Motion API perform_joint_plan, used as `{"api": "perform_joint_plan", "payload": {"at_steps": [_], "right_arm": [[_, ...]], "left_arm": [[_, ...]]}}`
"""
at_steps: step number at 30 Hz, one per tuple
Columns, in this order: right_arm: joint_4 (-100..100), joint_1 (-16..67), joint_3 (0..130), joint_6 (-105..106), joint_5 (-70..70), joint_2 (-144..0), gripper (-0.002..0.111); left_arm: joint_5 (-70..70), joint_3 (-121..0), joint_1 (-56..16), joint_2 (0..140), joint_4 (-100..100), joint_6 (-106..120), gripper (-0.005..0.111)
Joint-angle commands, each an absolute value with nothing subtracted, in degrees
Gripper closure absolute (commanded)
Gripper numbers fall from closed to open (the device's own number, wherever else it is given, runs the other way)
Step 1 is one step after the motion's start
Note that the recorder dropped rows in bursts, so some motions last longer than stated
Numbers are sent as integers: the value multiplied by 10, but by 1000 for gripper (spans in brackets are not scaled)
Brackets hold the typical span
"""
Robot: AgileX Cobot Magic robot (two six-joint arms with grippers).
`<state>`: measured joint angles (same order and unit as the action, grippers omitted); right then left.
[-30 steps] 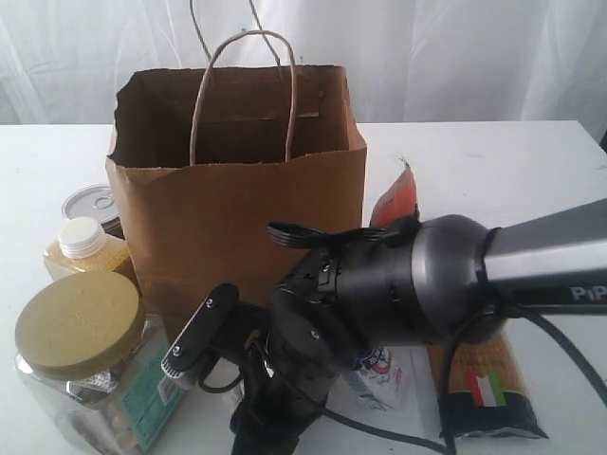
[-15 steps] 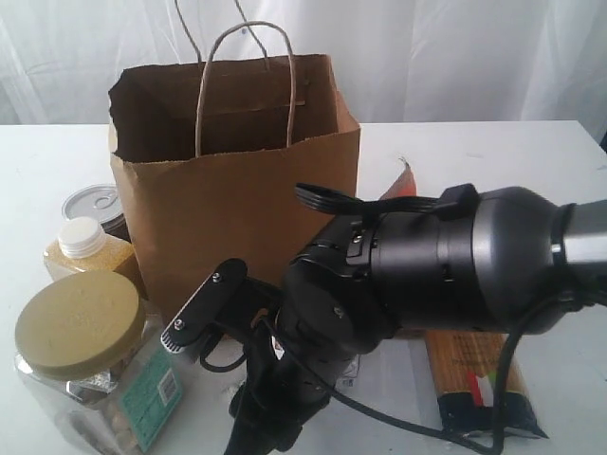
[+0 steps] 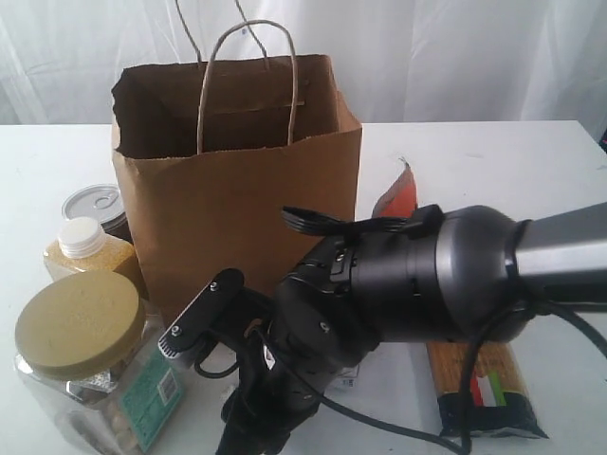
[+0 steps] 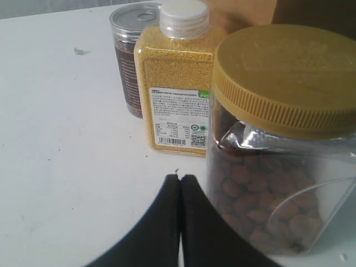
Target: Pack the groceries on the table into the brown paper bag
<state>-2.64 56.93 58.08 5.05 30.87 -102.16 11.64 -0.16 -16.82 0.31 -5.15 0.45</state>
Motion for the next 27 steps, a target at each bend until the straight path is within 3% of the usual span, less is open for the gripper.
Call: {"api": "perform_joint_plan", "payload": {"at_steps": [1, 27], "right_arm": [[-30, 566, 578, 50, 292, -1036, 61], [7, 565, 578, 42, 267, -1070, 61]], "left_arm": [[116, 0, -166, 0, -55, 0, 107], [116, 0, -166, 0, -55, 0, 107]]}}
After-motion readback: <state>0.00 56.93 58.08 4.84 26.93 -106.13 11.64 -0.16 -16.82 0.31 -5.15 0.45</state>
